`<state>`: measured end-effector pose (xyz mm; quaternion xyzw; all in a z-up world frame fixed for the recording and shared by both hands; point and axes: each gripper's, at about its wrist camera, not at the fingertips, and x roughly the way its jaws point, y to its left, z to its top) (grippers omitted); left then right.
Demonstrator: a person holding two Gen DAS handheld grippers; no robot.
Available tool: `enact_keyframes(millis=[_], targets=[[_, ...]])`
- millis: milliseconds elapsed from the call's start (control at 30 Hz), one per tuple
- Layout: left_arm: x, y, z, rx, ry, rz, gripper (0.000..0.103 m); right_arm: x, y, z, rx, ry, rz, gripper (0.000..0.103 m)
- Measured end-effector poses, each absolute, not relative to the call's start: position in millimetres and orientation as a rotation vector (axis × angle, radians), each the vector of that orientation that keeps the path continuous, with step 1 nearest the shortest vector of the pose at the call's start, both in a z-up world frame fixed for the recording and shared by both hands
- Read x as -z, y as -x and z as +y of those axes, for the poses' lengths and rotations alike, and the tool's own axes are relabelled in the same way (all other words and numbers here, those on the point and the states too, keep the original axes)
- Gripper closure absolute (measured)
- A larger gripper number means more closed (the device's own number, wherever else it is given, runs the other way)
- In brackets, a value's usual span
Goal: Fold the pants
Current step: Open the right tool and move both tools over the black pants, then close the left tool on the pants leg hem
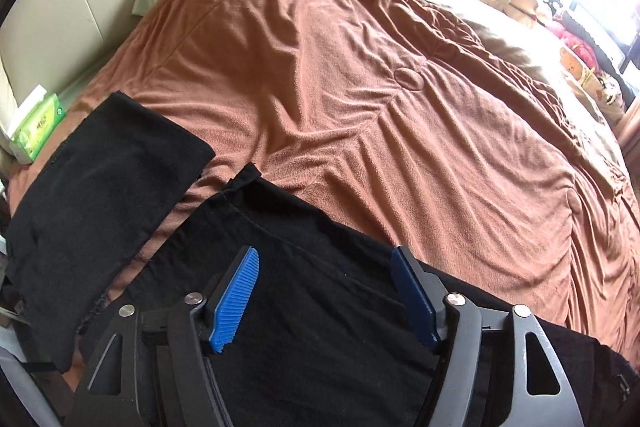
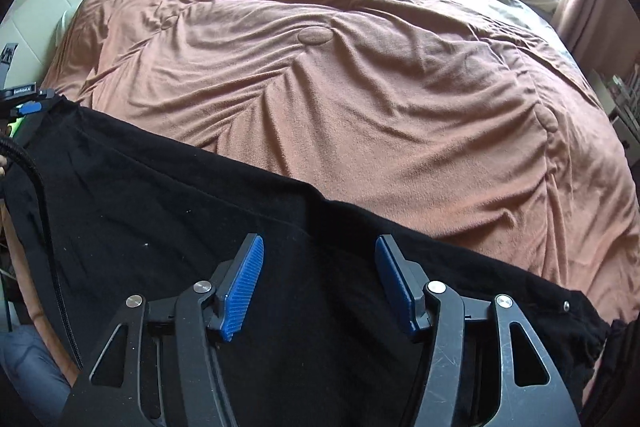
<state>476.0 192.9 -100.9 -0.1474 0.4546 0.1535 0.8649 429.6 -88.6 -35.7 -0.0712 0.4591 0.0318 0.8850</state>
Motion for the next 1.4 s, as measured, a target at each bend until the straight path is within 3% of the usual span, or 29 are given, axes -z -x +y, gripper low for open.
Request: enact_keyframes(millis=[100, 867, 1400], targets=[[95, -455, 192, -0.304, 0.291, 0.941, 0.016, 27, -402, -99, -0.044, 0.103, 0.940, 0.046], [120, -340, 204, -0.274, 0.257, 0.979, 0.016, 31, -239, -181, 0.225, -0.116, 0.958, 0.046], [141, -279, 260, -0.311, 0.536, 0.941, 0.016, 56, -224, -196, 0.332, -0.159, 0.967, 0.051]])
